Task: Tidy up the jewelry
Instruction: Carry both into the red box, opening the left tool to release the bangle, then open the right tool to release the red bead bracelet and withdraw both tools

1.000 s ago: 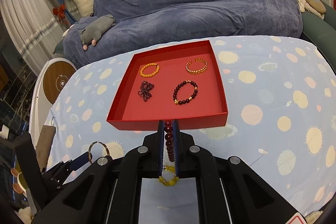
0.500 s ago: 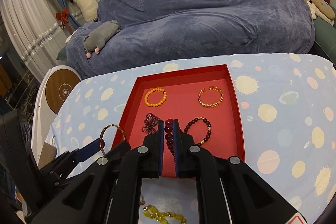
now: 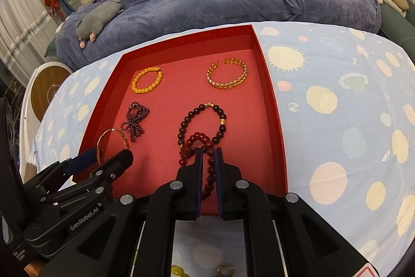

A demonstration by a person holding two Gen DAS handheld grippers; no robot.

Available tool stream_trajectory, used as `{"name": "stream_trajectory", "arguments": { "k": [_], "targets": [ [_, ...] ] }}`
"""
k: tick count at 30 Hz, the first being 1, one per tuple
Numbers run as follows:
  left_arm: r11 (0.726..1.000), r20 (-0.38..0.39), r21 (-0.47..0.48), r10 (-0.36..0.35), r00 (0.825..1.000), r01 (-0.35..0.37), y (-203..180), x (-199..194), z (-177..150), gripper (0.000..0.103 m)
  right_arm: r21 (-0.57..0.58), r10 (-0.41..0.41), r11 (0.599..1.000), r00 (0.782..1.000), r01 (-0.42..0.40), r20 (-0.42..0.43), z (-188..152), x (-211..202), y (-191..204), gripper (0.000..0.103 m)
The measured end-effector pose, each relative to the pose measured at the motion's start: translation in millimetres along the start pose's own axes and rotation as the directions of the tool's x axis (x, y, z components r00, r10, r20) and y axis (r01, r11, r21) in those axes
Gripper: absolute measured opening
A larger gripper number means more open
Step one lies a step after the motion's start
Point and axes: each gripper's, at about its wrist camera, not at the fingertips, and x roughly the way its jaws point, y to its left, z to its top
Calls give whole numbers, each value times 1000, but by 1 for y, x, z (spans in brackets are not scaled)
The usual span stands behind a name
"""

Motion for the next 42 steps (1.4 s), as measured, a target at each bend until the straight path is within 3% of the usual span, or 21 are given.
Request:
{"name": "stream_trajectory", "arguments": {
  "k": [4, 7, 16, 23, 31, 36, 42],
  "targets": [
    [1000, 13, 0, 15, 1000, -15, 0, -3, -4, 62, -4, -18, 1000, 1000, 18, 15, -2, -4, 0, 16],
    [1000, 43, -13, 27, 999, -26, 1, -11, -5, 73, 0, -24, 1000, 999, 24, 37, -3, -12, -1, 28],
    [999, 73, -28, 35, 997, -33, 9, -38, -15, 74, 0, -33, 999, 995, 33, 91, -12, -48, -3, 30],
    [998, 78, -57, 39, 996, -35, 17, -59, -38, 74, 3, -33, 999, 996, 33, 81, -38, -66, -5, 30],
    [995, 26, -93, 26, 999, -23, 14, -74, -78, 74, 29, -52, 998, 997, 51, 51, -80, -78, -16, 30],
    [991, -26, -135, -12, 1000, 8, -8, -70, -100, 74, 40, -67, 997, 998, 66, 14, -105, -78, -25, 30],
    [996, -68, -93, -5, 998, -2, -39, -55, -109, 74, 60, -69, 996, 998, 70, -12, -122, -77, -33, 31]
  ]
}}
